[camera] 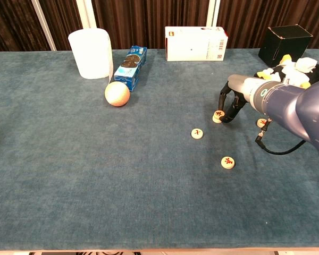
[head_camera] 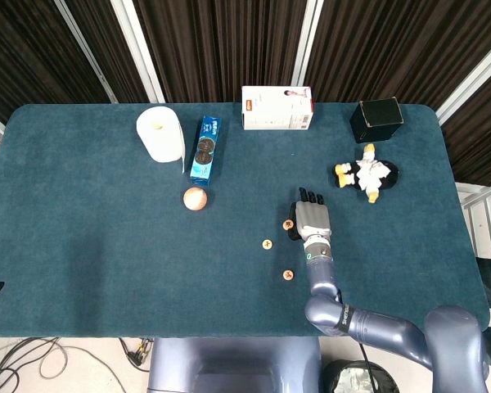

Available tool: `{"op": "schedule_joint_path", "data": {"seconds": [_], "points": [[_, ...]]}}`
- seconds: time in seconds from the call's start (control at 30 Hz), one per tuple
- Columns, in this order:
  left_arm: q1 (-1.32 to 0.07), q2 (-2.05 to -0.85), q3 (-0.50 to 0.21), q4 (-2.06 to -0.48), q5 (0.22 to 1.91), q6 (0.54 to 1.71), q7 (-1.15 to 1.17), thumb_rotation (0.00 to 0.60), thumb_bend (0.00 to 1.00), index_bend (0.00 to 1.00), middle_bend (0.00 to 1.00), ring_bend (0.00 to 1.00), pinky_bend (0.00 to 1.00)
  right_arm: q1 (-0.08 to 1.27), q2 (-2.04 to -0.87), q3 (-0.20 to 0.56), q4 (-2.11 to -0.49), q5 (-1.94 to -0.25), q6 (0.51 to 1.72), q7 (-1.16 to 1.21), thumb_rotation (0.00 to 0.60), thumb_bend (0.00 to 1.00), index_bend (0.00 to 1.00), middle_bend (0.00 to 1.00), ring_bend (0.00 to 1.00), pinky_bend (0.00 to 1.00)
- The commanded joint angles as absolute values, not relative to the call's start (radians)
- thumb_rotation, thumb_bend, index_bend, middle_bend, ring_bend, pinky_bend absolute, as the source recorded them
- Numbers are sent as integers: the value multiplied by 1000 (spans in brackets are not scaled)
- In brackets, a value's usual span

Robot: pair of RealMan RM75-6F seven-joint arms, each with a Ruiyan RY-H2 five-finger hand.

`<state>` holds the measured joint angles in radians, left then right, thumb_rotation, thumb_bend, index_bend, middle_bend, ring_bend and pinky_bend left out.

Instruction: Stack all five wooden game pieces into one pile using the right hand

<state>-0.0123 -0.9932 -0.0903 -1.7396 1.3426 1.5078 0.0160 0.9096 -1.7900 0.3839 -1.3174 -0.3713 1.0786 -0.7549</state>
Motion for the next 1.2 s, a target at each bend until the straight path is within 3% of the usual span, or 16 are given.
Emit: {"op": "schedule_joint_path", "data": {"seconds": [0.03,1.2], "points": [[-13,-993,-91,-1741,1341,1506,18,600,109,29,0,0,0,910,-1789,383,-1319,-368,1079,-757,600,406,500,0,0,0],[-13,-991,-93,-1752,1323,1501,32,600,109,28,0,0,0,920,-1781,375,-1328,-350,1079,-761,600,407,481,0,0,0]]}}
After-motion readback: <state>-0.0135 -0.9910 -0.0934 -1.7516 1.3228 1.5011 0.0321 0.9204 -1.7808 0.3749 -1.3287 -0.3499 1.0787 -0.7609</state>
